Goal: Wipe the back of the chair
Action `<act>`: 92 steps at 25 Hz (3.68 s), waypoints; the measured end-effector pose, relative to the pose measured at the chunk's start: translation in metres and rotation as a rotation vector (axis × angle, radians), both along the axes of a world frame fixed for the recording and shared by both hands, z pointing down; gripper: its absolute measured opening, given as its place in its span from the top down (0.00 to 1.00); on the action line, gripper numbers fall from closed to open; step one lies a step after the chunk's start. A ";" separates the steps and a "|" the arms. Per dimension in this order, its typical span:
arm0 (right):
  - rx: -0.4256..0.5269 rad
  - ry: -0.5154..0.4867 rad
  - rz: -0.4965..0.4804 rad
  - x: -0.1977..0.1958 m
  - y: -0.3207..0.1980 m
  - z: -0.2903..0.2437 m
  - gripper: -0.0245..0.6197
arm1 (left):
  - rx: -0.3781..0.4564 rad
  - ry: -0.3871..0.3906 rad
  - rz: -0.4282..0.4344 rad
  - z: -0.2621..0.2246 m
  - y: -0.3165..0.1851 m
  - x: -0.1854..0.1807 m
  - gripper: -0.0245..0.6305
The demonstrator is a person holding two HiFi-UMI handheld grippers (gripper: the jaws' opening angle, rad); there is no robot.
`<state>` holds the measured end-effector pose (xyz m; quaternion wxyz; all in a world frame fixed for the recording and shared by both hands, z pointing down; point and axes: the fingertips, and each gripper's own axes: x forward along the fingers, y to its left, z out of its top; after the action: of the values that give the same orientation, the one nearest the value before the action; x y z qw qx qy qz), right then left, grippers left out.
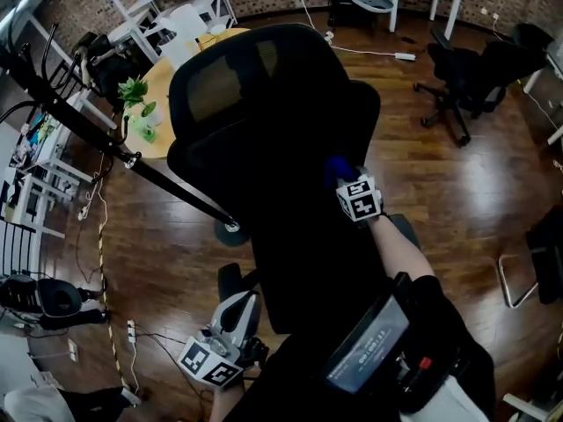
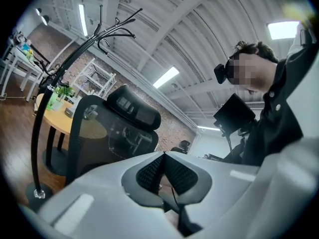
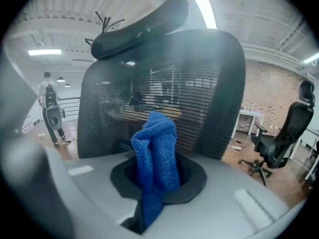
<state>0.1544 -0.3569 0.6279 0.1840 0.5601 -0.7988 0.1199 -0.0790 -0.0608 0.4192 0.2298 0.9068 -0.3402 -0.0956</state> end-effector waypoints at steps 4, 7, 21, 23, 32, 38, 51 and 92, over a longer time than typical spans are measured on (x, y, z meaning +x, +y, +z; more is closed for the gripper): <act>-0.016 0.041 0.110 0.046 0.002 0.003 0.91 | 0.008 0.007 0.030 0.000 -0.004 0.007 0.96; -0.034 0.049 0.331 0.107 0.013 0.009 0.91 | 0.004 0.023 0.050 0.007 -0.007 0.012 0.96; -0.136 -0.012 0.441 0.071 0.034 0.054 0.91 | -0.024 0.054 0.003 0.020 -0.013 -0.016 0.96; -0.144 -0.016 0.377 0.031 0.032 0.059 0.91 | -0.038 0.051 -0.036 0.022 -0.007 -0.031 0.96; -0.145 -0.072 0.171 -0.120 0.032 0.072 0.91 | -0.040 0.019 -0.183 0.018 0.022 -0.091 0.96; -0.203 -0.064 0.014 -0.217 0.046 0.088 0.91 | -0.062 0.028 -0.307 0.020 0.044 -0.131 0.96; -0.244 -0.007 -0.598 -0.386 0.114 0.106 0.91 | -0.099 -0.005 -0.411 0.033 0.065 -0.144 0.96; -0.614 -0.101 0.314 -0.092 0.075 0.212 0.91 | -0.177 -0.039 -0.206 0.074 0.032 -0.072 0.96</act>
<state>0.0628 -0.2819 0.8404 0.2835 0.5882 -0.6375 0.4089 -0.1513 -0.0284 0.4934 0.2915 0.8449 -0.4429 -0.0705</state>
